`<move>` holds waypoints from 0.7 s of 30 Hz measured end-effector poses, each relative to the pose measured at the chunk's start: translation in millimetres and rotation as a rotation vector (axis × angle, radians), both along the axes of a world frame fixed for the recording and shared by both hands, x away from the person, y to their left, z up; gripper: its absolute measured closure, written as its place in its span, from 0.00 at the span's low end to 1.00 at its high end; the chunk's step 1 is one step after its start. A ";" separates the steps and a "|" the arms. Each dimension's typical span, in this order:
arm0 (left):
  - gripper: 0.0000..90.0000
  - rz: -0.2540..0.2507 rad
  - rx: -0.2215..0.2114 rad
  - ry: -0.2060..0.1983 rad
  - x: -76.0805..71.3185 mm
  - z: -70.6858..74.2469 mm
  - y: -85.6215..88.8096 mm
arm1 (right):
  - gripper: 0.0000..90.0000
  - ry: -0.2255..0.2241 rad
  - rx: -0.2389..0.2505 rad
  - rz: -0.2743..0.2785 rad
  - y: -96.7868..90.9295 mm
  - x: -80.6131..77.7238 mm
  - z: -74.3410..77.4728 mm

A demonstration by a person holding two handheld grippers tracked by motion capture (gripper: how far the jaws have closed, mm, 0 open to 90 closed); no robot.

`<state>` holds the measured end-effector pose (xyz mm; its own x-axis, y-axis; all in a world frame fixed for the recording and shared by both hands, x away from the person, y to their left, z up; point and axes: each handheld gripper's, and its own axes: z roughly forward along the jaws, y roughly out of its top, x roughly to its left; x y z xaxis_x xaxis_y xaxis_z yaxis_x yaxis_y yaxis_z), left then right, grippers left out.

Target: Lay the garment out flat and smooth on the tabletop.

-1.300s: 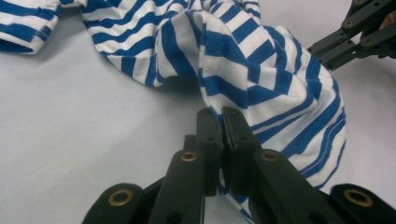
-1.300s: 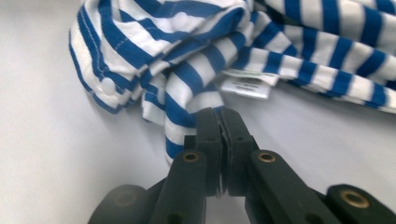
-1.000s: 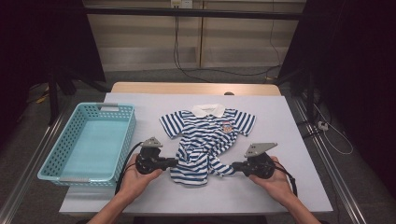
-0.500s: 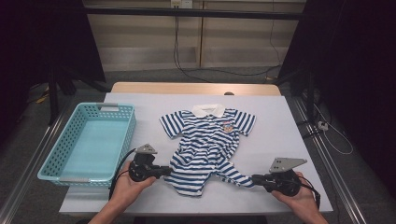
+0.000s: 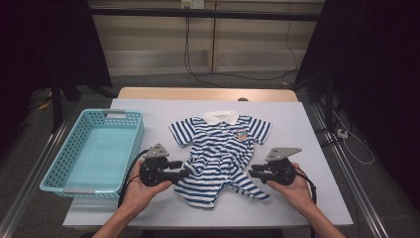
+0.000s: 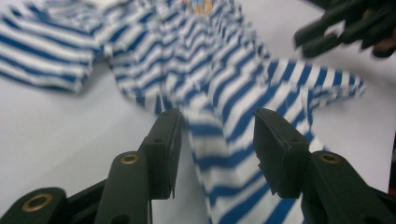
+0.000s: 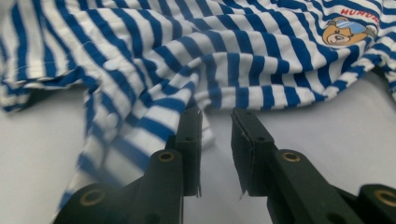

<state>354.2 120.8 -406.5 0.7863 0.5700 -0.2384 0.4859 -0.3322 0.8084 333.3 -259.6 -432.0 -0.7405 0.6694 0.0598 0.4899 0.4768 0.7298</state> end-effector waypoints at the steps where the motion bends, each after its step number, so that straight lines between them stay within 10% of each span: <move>1: 0.59 0.003 -0.008 -0.015 2.2 2.2 -0.2 | 0.81 0.008 0.007 0.003 2.4 3.1 -1.5; 4: 0.63 0.004 0.004 -0.017 5.2 -0.7 -6.5 | 0.77 0.036 0.009 0.016 8.9 6.8 -6.7; 10: 0.75 -0.073 0.160 0.020 -0.2 -21.0 -29.8 | 0.72 0.038 -0.045 0.025 15.9 3.9 -13.4; 21: 0.76 -0.064 0.223 0.091 3.5 -40.4 -29.6 | 0.81 0.031 -0.051 0.085 18.3 4.7 -18.5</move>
<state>357.7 91.1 -446.8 0.8037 0.5660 -0.1835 0.5252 -0.5300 0.6658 338.0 -241.2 -450.5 -0.7931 0.6069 0.0508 0.4678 0.5537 0.6889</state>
